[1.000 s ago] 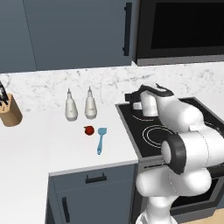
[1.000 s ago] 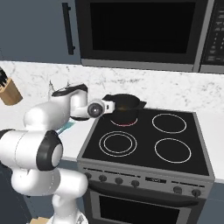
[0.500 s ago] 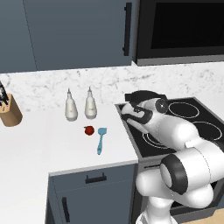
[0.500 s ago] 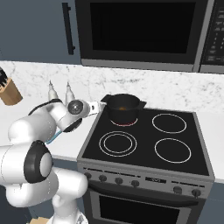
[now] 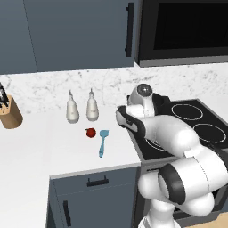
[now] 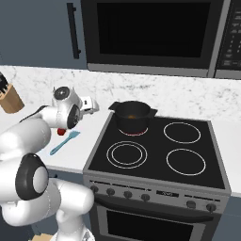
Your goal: Put the mushroom and bell pepper in the pot. Retrieve the spatula and lightly stir the vegetables in the pot.
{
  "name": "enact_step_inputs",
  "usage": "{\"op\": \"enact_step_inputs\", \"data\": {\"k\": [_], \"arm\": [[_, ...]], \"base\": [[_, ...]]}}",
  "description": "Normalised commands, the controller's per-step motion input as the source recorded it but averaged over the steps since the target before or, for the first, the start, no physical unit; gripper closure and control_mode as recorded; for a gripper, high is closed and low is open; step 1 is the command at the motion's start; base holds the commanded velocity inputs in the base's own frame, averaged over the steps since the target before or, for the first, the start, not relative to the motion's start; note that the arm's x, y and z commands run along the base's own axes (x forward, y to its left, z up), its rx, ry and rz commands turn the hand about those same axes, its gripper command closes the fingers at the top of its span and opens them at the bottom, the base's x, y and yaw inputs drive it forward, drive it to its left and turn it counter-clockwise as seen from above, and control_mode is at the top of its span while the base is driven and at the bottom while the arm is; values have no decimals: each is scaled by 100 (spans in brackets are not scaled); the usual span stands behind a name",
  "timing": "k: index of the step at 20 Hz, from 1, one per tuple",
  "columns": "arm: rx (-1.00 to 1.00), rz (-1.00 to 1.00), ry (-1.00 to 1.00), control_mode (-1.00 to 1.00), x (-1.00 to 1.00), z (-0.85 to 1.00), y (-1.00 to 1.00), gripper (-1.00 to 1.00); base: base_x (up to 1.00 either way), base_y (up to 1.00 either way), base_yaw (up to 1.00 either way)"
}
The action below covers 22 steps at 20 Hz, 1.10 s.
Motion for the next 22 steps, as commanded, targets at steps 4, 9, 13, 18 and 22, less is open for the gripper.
{"op": "enact_step_inputs", "data": {"k": [4, 9, 13, 18, 22], "arm": [[-4, 0, 0, -100, 3, -1, 16, -100], [0, 0, 0, -100, 10, -9, 40, -100], [10, 0, 0, -100, 0, -1, 49, -100], [17, 0, 3, -100, 0, 0, 60, -100], [22, 0, 7, -100, -1, -5, 44, -100]], "base": [[0, 0, 0], [0, 0, 0], [0, 0, 0], [0, 0, 0], [0, 0, 0]]}}
